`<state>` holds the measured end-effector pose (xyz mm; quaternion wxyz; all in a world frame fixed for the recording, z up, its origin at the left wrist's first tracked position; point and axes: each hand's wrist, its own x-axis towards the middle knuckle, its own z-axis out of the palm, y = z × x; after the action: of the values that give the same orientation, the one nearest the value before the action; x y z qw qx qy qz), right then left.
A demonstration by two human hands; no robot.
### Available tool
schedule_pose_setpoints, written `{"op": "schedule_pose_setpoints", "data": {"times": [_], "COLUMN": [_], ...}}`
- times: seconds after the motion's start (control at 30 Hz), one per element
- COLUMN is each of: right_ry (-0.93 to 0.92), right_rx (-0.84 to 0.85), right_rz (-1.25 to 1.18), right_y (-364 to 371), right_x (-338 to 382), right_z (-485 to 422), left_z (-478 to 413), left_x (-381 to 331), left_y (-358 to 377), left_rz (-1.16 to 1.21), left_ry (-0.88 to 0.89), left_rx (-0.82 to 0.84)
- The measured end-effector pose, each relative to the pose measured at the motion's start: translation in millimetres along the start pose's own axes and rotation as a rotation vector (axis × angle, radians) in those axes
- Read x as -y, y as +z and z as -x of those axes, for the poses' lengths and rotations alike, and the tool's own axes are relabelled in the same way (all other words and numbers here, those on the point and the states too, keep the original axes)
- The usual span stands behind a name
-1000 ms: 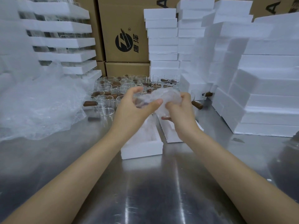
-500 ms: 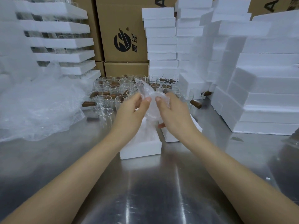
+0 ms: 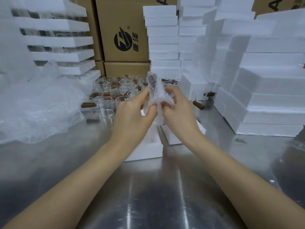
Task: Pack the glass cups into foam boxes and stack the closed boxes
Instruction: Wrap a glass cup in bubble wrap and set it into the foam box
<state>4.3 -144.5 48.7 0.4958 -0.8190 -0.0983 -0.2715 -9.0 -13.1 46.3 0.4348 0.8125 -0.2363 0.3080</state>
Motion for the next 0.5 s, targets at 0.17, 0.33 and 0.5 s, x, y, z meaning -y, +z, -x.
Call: {"op": "schedule_pose_setpoints", "data": {"times": [0.17,0.33,0.5], "right_ry": [-0.163,-0.31,-0.236], "right_rx": [0.052,0.029,0.038], "right_rz": [0.059,0.17,0.164], "right_y": [6,6,9], "right_x": [7,7,3], "right_z": [7,9,11], "left_z": [-5,-8,-6], "left_x": [5,10,14], "left_y": [-4,-7,-6], "left_rz": [0.039,0.003,-0.108], "left_ry": [-0.099,-0.158,-0.137], "left_rx": [-0.045,-0.062,-0.061]}}
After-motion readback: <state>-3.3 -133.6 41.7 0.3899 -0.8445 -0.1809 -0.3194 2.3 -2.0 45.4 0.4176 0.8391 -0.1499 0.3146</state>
